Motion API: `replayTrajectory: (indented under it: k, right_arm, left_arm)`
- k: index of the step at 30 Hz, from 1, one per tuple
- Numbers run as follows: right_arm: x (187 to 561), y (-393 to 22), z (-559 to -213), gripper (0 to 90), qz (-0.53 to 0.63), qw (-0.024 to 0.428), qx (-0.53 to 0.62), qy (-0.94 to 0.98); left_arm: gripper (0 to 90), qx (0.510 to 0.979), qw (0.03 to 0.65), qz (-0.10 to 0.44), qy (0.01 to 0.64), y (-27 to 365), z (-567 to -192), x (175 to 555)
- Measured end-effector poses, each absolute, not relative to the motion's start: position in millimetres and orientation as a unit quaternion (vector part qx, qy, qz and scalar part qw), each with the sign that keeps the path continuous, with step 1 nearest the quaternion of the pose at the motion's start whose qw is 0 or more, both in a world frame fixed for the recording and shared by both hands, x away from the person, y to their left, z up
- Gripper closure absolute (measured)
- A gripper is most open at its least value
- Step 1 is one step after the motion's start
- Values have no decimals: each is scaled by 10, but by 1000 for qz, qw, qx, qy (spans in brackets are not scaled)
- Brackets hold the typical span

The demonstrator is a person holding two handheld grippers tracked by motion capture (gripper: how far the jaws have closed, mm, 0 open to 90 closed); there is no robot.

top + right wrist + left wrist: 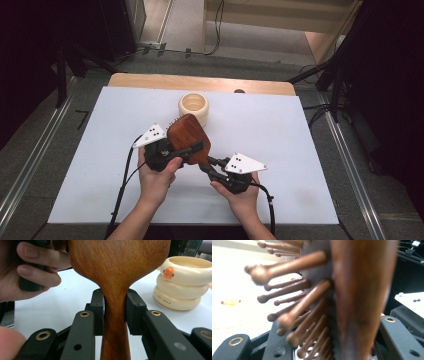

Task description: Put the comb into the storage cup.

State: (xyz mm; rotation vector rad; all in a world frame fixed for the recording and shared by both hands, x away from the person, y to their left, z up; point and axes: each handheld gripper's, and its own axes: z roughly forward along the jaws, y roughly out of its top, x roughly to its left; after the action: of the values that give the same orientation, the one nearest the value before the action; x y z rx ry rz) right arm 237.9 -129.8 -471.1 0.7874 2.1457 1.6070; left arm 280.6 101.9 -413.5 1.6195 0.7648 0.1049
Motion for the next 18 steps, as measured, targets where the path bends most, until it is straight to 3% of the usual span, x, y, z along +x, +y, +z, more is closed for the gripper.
replayTrajectory:
  k: [18]
  right_arm:
    - [2465,-1561,-4656,10,555,186,339,737]
  left_arm:
    - [563,715,621,71,314,1062,-4017,2862]
